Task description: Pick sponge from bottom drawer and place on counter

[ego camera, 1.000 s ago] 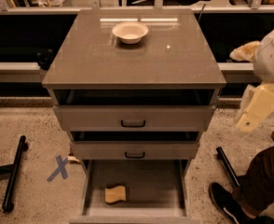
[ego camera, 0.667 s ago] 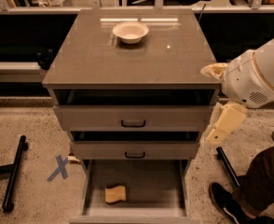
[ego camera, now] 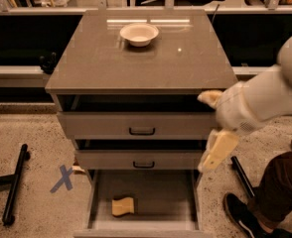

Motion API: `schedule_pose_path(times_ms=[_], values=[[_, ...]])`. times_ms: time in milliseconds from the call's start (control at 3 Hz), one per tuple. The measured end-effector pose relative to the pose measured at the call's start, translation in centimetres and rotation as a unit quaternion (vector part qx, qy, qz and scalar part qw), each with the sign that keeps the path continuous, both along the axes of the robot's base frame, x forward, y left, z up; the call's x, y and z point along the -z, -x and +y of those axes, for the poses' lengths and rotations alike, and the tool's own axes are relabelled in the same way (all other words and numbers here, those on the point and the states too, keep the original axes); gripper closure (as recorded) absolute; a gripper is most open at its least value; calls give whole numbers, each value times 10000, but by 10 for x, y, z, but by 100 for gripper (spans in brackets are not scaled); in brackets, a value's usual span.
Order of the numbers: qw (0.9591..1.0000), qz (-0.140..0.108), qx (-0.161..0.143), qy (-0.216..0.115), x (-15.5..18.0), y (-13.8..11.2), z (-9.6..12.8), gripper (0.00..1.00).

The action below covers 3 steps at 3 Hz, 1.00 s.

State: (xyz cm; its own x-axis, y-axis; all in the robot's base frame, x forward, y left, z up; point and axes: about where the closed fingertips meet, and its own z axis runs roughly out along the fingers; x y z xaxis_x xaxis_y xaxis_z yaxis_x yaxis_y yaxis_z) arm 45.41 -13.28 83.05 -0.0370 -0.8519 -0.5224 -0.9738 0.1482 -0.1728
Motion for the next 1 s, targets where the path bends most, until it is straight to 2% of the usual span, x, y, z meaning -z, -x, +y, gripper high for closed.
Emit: schedule_pose_path(times_ms=[333,667,1000], values=[[9993,223,-218,-205,73,-13,22,0],[9993,223,-218,-204,73,-13,22,0],[9993,240,-276,80,110,-19,20,0]])
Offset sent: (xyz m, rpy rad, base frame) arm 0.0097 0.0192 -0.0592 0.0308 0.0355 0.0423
